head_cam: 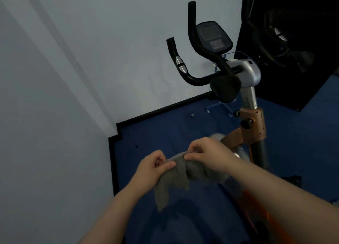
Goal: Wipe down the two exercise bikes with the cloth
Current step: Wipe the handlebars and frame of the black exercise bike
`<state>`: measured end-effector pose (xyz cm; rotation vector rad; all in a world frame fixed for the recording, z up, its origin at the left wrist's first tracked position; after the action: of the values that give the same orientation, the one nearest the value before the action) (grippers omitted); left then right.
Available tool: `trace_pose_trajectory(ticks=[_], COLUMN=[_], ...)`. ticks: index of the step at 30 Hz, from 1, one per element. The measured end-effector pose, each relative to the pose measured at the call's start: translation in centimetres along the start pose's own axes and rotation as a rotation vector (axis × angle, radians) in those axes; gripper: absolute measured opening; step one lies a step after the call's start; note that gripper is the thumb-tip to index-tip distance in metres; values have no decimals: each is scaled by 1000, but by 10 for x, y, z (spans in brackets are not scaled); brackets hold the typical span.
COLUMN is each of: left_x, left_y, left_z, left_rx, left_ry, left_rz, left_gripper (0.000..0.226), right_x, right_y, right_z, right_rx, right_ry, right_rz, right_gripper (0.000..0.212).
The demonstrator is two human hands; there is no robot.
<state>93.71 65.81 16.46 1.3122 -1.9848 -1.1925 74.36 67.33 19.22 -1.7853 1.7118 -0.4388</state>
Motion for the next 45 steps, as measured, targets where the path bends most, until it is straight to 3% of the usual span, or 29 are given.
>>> trace_pose_trajectory(ticks=[3,6,10,12,15,21,23,26,30,34,39,45], left_x=[-4,-11,-20,-22,-21,-14,-12,-11,-14,-19,-26,-26], left_y=[-1,-2,3,5,1,-9,-13,-9,0,-2,-35,-63], left_z=[2,19,40,39,30,10,2,-2,5,4,4,62], left_rx=[-70,-280,-504,-492,-526,-622,-648,-618,-567,-518,-176,52], left_ry=[229,340,286,283,324,316,290,146,-16,24,152,-161], left_rz=[-78,-167,-206,-168,-175,-209,-225,-188,-145,-131,-169,-254], left_gripper=[24,16,41,47,46,34,36,39,43,35,13,19], right_x=[0,-3,-13,-18,-21,-19,-17,-14,-15,-14,-18,-44], right_y=[7,11,-17,-27,-32,-17,-6,4,-10,-7,20,71], right_z=[14,36,64,61,54,49,46,33,46,47,55,85], right_rx=[309,676,1503,1665,1741,1678,1464,917,804,645,263,10], right_ry=[96,132,-201,-340,-459,-462,-352,-52,-175,-199,-153,-97], right_rz=[128,338,466,439,402,357,285,140,25,26,68,301], right_gripper=[14,21,48,66,78,79,63,32,26,23,30,27])
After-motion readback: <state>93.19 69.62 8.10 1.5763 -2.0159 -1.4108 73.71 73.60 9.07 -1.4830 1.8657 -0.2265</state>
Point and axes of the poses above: each hand's wrist, its own x-axis towards the middle knuckle, its own z-axis out of the palm, y = z × x, the point moved 6 cm from there along x, towards the middle knuckle, and after that the axes turned 2 degrees about z, right-handed, at the moved point
